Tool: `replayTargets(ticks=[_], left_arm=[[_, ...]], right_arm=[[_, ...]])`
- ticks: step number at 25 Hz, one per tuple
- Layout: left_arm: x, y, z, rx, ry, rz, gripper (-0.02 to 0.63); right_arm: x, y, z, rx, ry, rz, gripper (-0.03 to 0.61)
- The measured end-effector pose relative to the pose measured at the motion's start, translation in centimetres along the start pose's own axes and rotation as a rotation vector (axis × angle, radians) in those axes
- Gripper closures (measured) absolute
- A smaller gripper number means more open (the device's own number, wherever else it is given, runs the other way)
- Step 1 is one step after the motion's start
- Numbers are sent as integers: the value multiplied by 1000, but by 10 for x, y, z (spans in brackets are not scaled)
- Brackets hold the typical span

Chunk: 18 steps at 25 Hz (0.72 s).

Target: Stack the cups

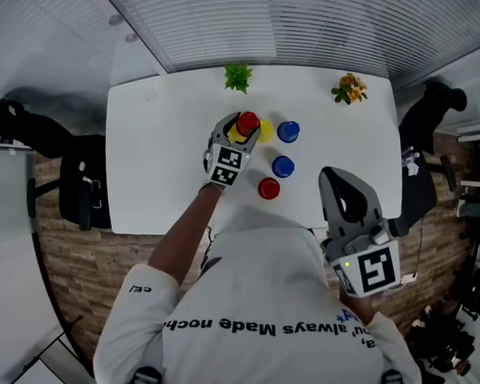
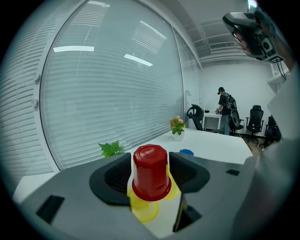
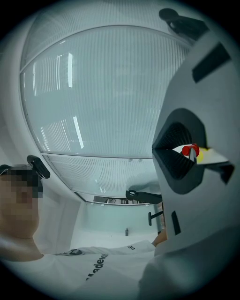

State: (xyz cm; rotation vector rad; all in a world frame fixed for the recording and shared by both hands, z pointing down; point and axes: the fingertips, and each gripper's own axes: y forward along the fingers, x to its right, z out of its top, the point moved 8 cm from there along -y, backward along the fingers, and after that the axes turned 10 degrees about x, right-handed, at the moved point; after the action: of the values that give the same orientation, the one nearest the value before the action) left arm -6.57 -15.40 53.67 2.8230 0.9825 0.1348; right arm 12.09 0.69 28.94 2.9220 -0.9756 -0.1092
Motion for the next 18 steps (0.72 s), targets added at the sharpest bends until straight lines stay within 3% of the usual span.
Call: replayTargets(ticks=[18], left_arm=[[21,-52,16,68,-40,52,342]], right_arm=[[-10,-18,-2,1,1,19,571]])
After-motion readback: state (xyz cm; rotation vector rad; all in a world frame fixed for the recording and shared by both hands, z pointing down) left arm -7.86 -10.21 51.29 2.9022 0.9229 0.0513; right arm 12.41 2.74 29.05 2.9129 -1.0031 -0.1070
